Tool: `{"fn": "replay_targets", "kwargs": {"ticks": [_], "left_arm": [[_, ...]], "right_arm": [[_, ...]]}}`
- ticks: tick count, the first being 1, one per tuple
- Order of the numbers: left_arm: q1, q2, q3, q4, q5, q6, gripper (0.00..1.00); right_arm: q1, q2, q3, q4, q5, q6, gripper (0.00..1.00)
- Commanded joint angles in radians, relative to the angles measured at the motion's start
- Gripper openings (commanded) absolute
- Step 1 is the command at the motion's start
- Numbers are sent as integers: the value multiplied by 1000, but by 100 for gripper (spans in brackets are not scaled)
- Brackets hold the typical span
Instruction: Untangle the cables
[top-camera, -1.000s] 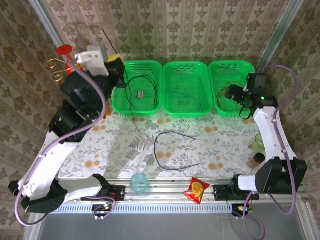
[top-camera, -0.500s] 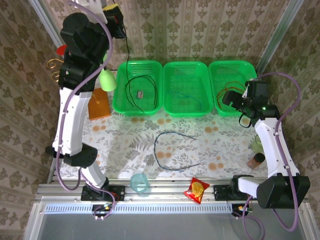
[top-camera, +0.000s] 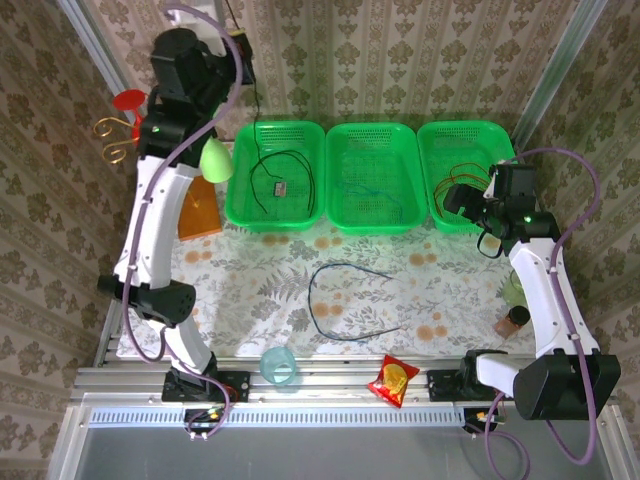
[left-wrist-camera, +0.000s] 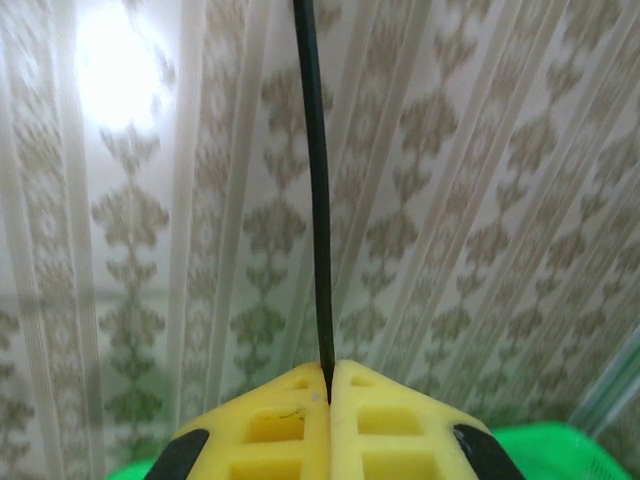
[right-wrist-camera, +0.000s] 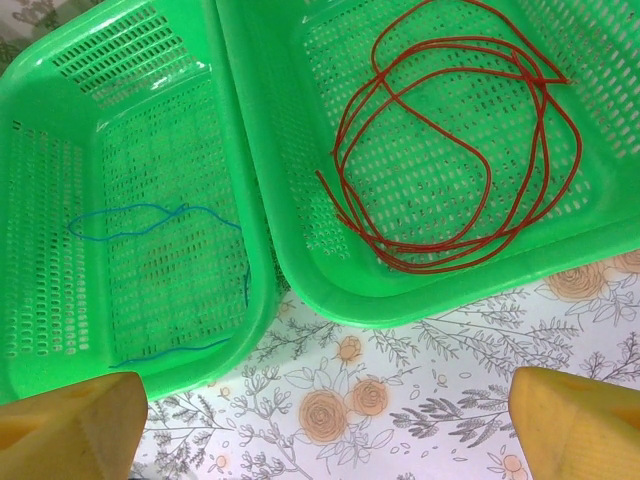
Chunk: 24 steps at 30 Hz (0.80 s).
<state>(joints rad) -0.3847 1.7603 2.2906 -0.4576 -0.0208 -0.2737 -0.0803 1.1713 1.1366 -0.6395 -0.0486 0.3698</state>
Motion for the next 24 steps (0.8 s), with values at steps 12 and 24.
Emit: {"fn": "replay_targets", "kwargs": {"ticks": [12,24], "left_arm": [[24,155,-359,-131,26,-25,0],[50,468,-100,-379,147,-66,0]], "right_arm": [[4,-22,-18,-34,-56,6,94],[5,-30,-38,-39,-62,12,94]]}}
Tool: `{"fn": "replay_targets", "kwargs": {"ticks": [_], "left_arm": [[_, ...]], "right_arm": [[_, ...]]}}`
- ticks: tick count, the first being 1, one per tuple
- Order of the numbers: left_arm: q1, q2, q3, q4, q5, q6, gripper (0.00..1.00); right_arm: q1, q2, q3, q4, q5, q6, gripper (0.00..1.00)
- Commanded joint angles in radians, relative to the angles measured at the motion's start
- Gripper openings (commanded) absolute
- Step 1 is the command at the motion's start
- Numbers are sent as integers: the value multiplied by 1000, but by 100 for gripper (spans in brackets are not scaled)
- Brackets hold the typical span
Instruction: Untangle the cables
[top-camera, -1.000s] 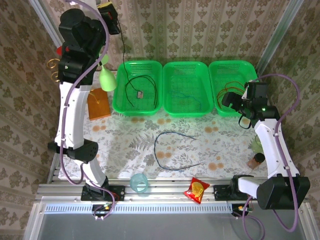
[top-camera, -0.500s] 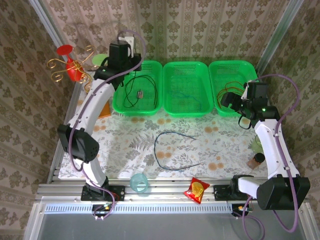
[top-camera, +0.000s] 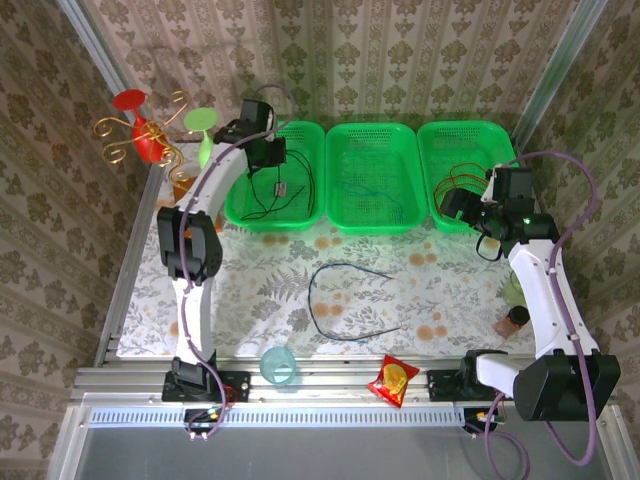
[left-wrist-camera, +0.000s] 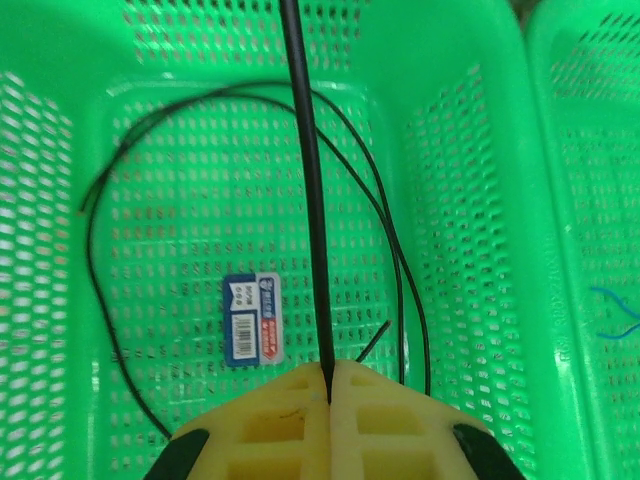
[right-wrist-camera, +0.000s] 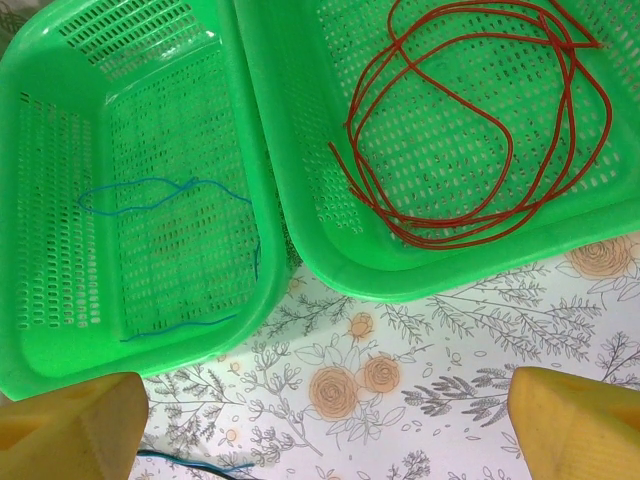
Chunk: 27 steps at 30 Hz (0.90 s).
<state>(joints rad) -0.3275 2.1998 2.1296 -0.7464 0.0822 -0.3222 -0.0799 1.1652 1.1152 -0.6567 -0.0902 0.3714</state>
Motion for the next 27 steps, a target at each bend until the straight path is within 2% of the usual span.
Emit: {"fn": "replay_targets", "kwargs": {"ticks": [1,8,21,23,27], "left_arm": [[-11,53,80,-108,47,-17,0],[-17,196,174,-210,66,-15,0],[-19,300,215,-223,106,-26,0],[-17,305,224,-221,106,-28,4],[-15,304,242,-204,115,-45,4]], "right_arm": [[5,-25,-19,-24,-20,10,94],[5,-28,-30,-23,-21,4,94],[5,-15,-63,0,-22,6,94],[5,-16,-60,-4,-20,1,94],[5,-12,-60,-6,-17,-6,94]]}}
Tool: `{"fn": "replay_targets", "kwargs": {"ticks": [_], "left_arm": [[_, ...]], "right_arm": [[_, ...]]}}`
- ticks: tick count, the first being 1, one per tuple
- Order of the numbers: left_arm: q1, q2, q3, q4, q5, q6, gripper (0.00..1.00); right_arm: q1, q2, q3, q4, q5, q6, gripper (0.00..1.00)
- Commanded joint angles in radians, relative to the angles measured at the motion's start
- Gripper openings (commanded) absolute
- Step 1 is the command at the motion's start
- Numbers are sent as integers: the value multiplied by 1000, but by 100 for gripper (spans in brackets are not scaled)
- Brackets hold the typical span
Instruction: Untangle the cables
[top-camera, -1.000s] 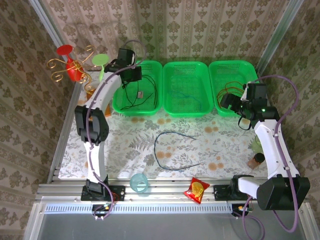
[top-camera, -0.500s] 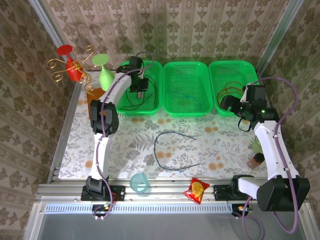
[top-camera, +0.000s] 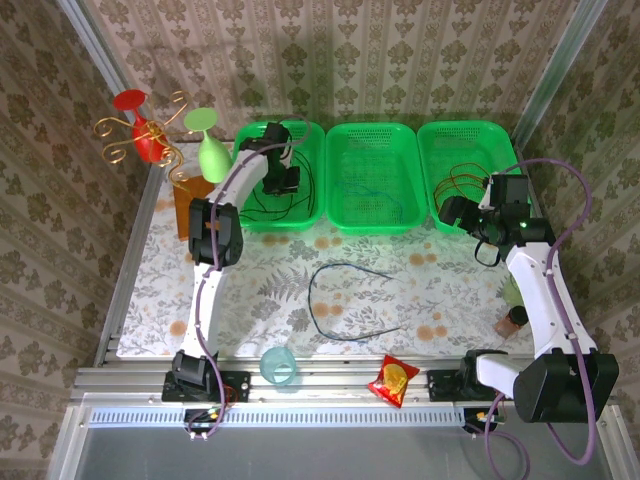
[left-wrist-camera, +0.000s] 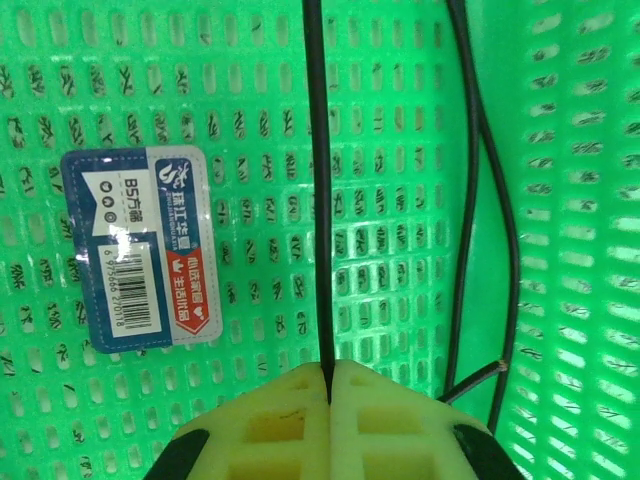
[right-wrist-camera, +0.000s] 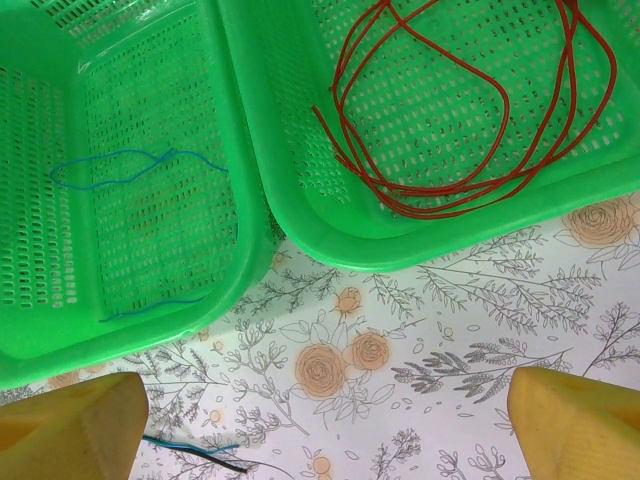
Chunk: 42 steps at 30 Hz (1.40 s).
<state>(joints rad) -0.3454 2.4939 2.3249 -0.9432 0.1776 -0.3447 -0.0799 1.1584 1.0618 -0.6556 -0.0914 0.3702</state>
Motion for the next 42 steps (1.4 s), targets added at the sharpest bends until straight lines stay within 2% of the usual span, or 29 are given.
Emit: {"fn": "replay_targets", "kwargs": {"ticks": [1,4,10,12,14,15,19,20,25,30,37,42], "left_arm": [[5,11,53,-4,20,-24,3],[5,27,70,-7,6,-35,0],[4,66,108,-54,23,-44,1],[-2,42,107,-56,9,-35,14],[-9,6,109,-57,-8,-25,36],[-11,-10,108,-57,-15,-22,42],[-30,-106,110,-58,-65,5,63],[-36,-131,112,-63,-77,13,65],[-62,-248,100,-93,-109,50,66],[-104,-402,-29,-74,-128,104,66],[-261,-697,-467,140,-70,190,65],[-380,-846,-758,289,-63,213,64]], "right_arm": [[5,-3,-6,-7,-16,-4,94],[5,-2,-6,-6,-10,-6,94],[6,-4,6,-22,-17,7,93],[9,-16,6,-28,-18,9,93],[15,-32,7,-37,-18,16,93],[18,-40,6,-43,-17,18,93],[38,-85,1,-76,-3,39,93],[45,-97,-3,-86,1,46,93],[95,-161,-42,-139,54,87,90],[186,-214,-97,-168,77,157,89],[340,-245,-266,-88,65,289,83],[386,-217,-354,-27,32,382,81]]}}
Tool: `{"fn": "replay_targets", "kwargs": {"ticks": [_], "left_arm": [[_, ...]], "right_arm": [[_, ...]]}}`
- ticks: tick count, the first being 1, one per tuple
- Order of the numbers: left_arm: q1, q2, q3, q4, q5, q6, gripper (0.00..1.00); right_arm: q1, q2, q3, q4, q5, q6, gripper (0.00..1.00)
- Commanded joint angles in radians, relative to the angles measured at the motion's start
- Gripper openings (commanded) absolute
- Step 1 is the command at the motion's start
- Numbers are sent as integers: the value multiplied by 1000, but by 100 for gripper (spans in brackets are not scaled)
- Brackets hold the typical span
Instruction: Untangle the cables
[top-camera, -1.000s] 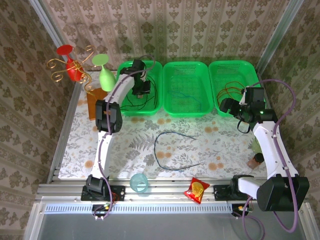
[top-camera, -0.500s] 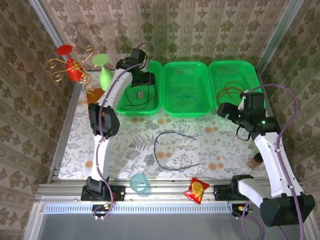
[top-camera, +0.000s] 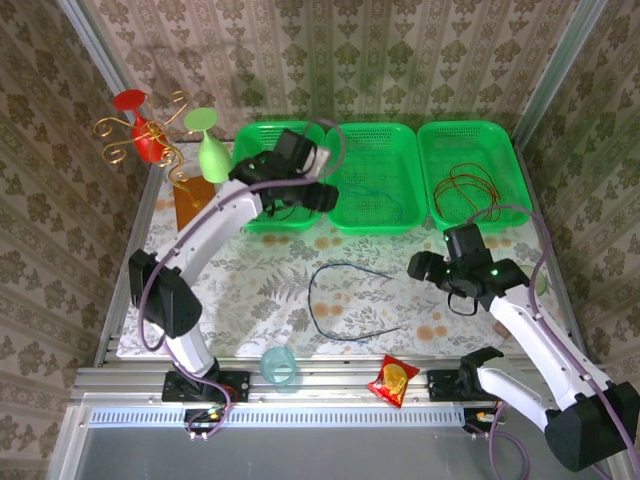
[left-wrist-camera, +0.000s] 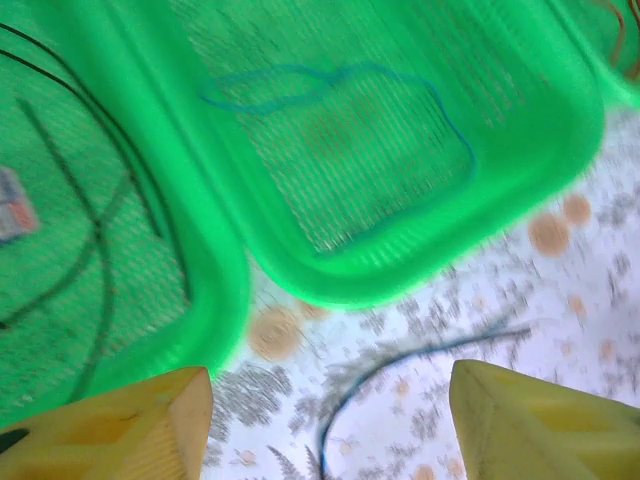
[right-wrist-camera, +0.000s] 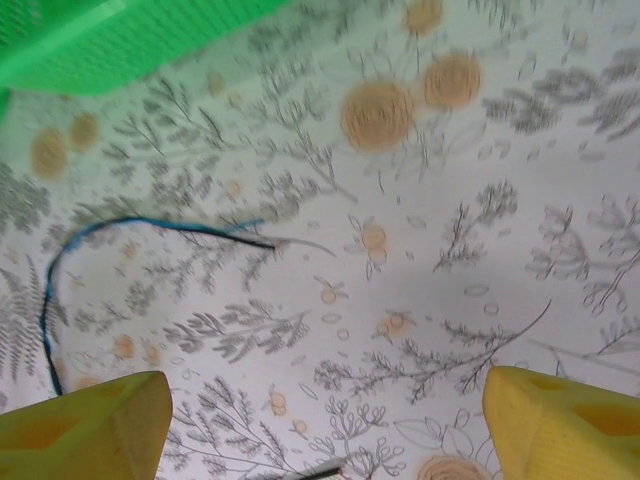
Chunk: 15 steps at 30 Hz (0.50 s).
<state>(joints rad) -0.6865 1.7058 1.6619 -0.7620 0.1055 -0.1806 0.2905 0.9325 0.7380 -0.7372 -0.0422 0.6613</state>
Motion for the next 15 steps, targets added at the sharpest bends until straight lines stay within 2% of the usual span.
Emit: {"fn": "replay_targets", "kwargs": {"ticks": [1,6,9,15], "left_arm": [[-61,-77,-148,134,4,53,64],[-110,-137,-346,212,12,-47,63],[-123,-172,-440,262,23,-108,62],[-127,-246,-540,326,10,-215,62]], "right_arm": [[17,14,-54,77,-35,124,81],[27,55,-184,293,-171,391,76],[54,82,-238,416,-181,537,71],[83,157,-232,471,-119,588,60]]}}
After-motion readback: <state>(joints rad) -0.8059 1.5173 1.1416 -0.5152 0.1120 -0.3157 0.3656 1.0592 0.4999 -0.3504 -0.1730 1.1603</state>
